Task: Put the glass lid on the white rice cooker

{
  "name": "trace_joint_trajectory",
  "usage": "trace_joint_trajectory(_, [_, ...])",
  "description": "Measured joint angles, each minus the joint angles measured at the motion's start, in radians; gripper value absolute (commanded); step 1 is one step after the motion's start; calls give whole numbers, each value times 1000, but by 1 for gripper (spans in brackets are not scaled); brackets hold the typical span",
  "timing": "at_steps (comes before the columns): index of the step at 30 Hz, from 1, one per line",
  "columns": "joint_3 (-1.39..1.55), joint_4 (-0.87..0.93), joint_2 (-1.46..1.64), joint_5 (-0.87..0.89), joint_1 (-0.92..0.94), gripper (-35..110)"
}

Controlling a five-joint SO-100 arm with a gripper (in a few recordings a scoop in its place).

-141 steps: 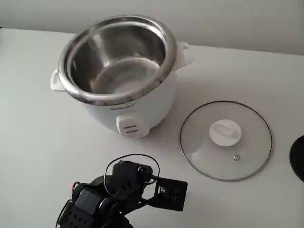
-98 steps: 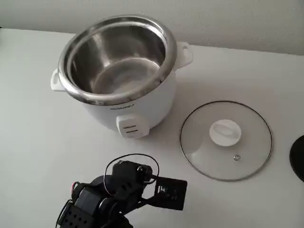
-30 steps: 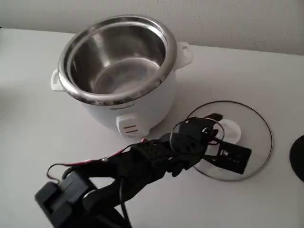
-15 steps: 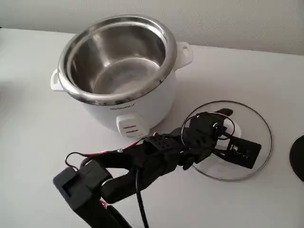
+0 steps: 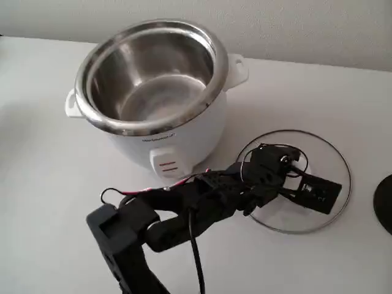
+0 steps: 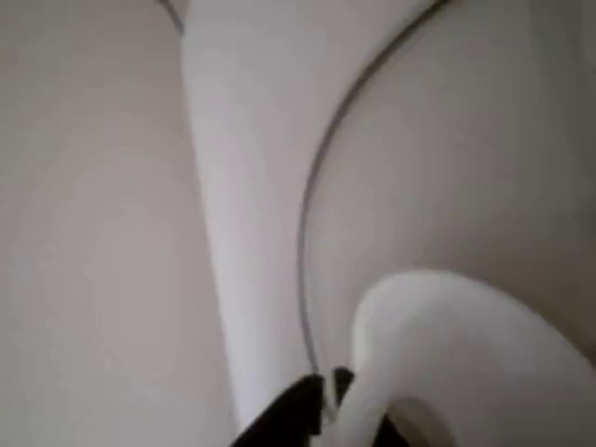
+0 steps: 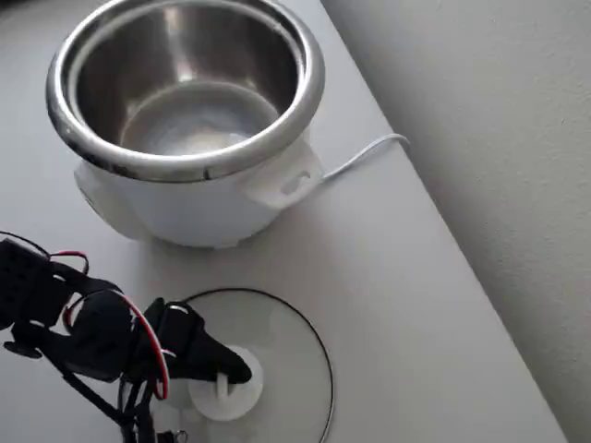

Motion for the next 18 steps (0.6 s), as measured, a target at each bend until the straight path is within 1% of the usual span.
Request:
trace_joint_trajectory(8, [12, 60, 118, 103, 43, 0])
trace_joint_trajectory(11, [34, 69, 215, 152, 66, 0])
trace_joint_trajectory(18, [123, 72, 488, 181, 91, 0])
